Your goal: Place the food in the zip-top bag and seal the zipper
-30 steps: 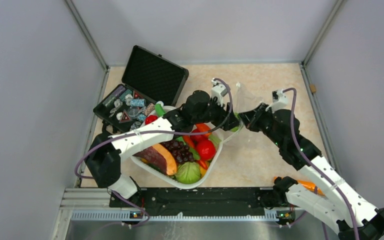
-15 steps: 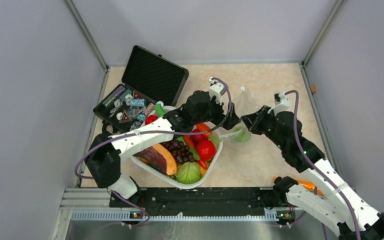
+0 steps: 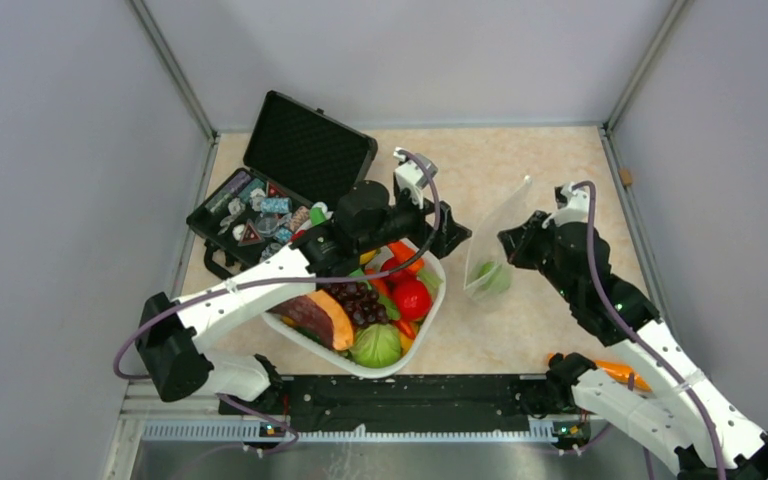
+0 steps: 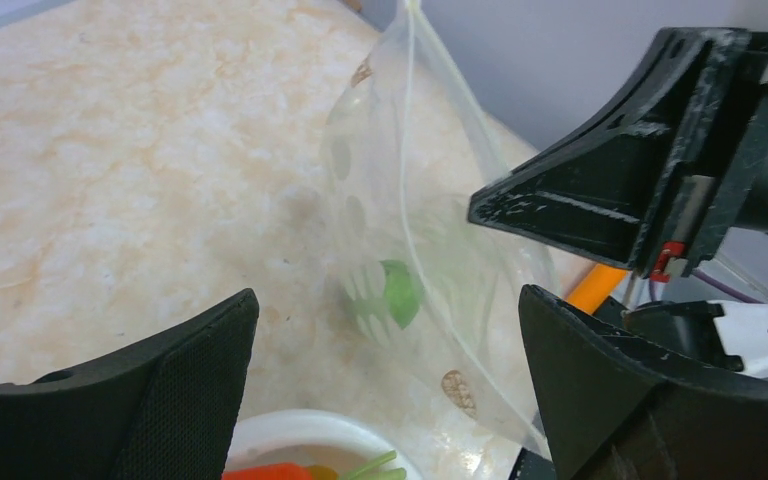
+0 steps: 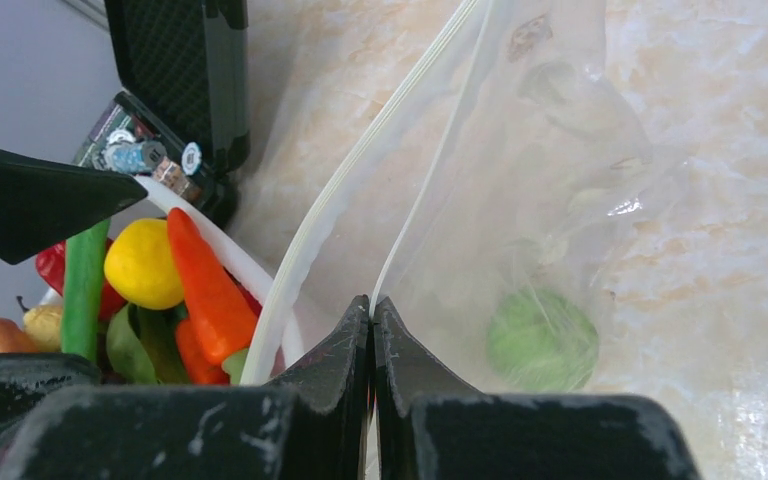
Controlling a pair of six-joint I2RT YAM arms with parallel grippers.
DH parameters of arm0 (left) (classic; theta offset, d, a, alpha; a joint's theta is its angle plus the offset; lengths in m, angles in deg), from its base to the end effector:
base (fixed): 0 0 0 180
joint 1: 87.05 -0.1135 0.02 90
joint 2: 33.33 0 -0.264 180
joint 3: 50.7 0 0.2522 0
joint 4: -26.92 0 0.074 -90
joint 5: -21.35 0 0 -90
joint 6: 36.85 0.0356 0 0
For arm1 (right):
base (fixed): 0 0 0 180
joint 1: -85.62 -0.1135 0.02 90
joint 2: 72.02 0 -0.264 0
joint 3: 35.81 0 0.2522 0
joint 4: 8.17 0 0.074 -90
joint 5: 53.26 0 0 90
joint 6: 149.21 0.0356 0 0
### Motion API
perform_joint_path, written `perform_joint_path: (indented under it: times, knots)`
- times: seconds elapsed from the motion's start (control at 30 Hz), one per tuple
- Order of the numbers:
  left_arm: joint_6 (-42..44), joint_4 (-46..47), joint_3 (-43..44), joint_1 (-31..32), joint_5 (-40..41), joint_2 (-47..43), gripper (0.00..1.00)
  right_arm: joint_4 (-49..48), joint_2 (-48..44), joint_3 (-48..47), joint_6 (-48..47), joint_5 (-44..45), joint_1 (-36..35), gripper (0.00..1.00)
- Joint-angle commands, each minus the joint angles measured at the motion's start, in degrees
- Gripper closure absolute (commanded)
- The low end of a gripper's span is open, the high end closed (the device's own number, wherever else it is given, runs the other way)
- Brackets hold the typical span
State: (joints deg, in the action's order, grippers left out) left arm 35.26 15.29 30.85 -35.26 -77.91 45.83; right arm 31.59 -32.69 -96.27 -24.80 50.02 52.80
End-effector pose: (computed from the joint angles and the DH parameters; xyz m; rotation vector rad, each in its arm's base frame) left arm 0.1997 -0.2629 0.3658 0.6578 1.7235 -1.0165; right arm 0.1338 0.0766 0.3370 0.1874 1.9199 0.5779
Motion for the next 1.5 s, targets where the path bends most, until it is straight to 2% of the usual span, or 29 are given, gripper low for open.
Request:
perform_joint_path:
  times: [0.0, 0.17, 0.33, 0.5, 0.63, 0.8, 0.93, 1.03, 1.47]
  knots:
    - [2.6, -1.1, -2.3, -0.4, 7.2, -3.7, 0.01, 0.0, -2.1, -1.8, -2.6, 1.3, 0.4, 1.00]
    - [3.5, -7.5, -4.0, -1.0, 13.0, -6.2, 0.01, -1.5, -3.6, -0.1, -1.6, 1.6, 0.4, 1.00]
    - [-2.2, -16.4, -3.3, -2.5, 19.9, -6.2, 0.01, -1.6, -1.0, -0.1, -1.4, 0.3, 0.4, 1.00]
    - [-8.9, -14.3, -8.8, -3.2, 24.9, -10.6, 0.01, -3.2, 0.8, 0.2, -0.7, -1.8, 0.3, 1.00]
    - [-16.0, -16.4, -8.8, -4.2, 28.5, -10.6, 0.01, -3.7, 1.1, 0.2, -0.7, -2.0, 0.4, 1.00]
    - [-19.7, -16.4, -8.3, -4.5, 26.2, -8.6, 0.01, -3.7, 0.9, 0.3, -0.6, -1.7, 0.4, 1.00]
    - [-23.5, -20.0, -6.3, -4.5, 26.5, -6.6, 0.07, -3.6, 0.9, 0.3, -0.6, -1.6, 0.4, 1.00]
    - [-23.8, -17.4, -7.7, -4.5, 26.5, -6.8, 0.10, -4.1, 1.0, 0.4, -0.5, -1.6, 0.4, 1.00]
    - [-27.9, -17.3, -7.4, -5.1, 28.2, -3.1, 0.18, -4.4, 0.8, 0.5, 0.0, -2.1, 0.4, 1.00]
